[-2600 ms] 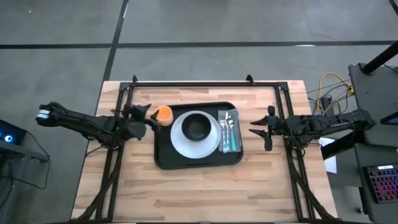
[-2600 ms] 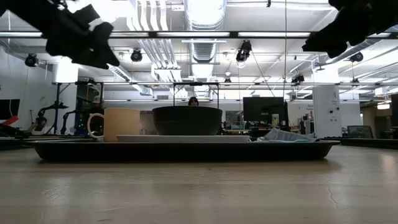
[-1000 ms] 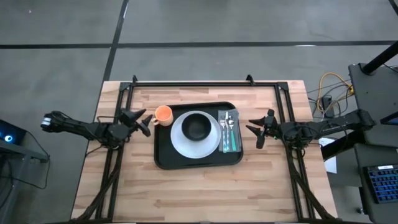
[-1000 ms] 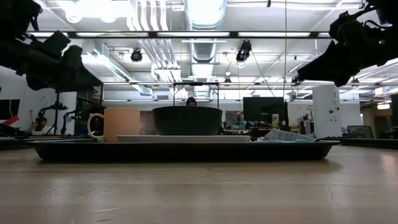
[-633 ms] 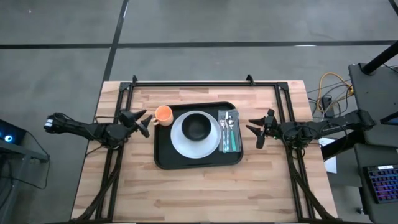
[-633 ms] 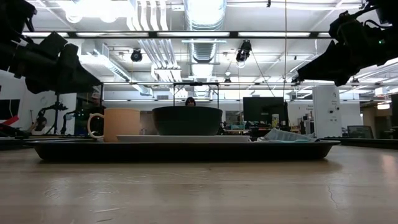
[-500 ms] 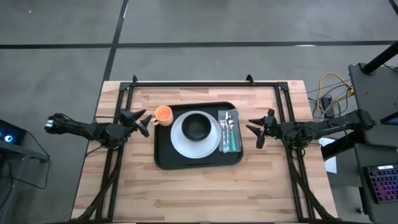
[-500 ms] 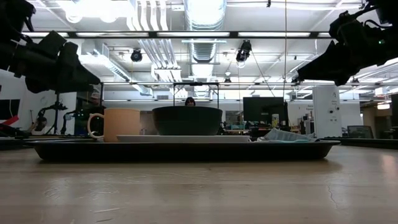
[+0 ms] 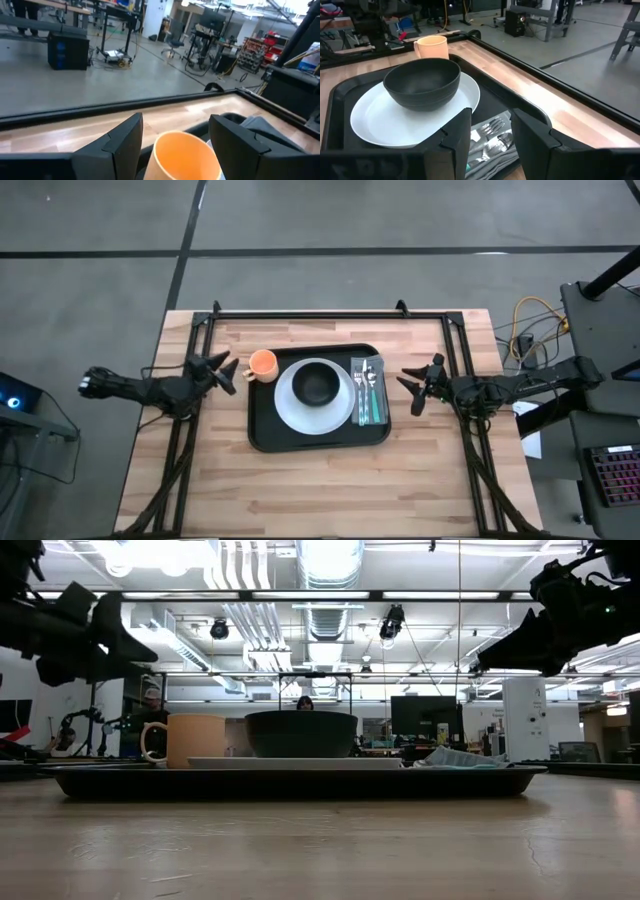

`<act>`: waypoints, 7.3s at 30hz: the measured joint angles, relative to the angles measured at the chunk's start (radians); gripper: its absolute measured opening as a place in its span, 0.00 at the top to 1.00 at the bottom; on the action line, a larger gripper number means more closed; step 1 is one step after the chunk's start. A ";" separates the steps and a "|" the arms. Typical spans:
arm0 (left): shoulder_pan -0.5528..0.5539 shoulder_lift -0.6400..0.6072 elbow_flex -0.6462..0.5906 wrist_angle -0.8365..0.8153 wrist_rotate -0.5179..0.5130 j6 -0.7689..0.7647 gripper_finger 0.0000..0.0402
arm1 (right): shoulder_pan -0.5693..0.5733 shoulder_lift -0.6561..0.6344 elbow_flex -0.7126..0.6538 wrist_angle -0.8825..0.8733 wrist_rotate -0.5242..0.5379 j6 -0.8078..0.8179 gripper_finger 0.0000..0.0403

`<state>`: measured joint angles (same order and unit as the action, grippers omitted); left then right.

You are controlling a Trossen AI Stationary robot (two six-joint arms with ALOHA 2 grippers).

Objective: Set up tray
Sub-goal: Return to Home Position

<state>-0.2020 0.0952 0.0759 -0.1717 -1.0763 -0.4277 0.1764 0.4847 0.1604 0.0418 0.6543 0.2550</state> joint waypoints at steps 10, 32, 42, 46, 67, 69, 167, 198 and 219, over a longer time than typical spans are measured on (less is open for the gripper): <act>0.000 -0.090 -0.014 0.054 0.019 0.147 0.48 | 0.000 0.000 -0.001 -0.002 -0.008 -0.004 0.68; 0.000 -0.056 -0.067 0.201 -0.048 0.222 0.48 | -0.001 0.000 -0.001 -0.001 -0.076 -0.058 0.68; 0.000 -0.056 -0.067 0.199 -0.048 0.208 0.48 | -0.001 -0.067 -0.027 0.133 -0.176 -0.152 0.68; 0.000 -0.056 -0.067 0.199 -0.047 0.205 0.48 | 0.000 -0.120 -0.063 0.248 -0.261 -0.209 0.68; 0.000 -0.056 -0.067 0.199 -0.044 0.195 0.48 | 0.000 -0.275 -0.151 0.308 -0.372 -0.255 0.68; 0.000 -0.056 -0.067 0.199 -0.044 0.179 0.48 | 0.000 -0.275 -0.151 0.326 -0.377 -0.258 0.68; 0.000 -0.055 -0.065 0.194 -0.059 0.235 0.48 | 0.370 -0.031 -0.123 0.016 0.266 0.030 0.68; 0.000 -0.055 -0.065 0.194 -0.060 0.235 0.48 | 0.373 -0.162 -0.117 -0.108 0.421 -0.027 0.68; 0.000 -0.055 -0.064 0.194 -0.060 0.235 0.48 | 0.372 -0.218 -0.150 -0.015 0.418 -0.028 0.68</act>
<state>-0.2016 0.0402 0.0116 0.0219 -1.1358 -0.1932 0.5488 0.2668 0.0101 0.0266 1.0726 0.2272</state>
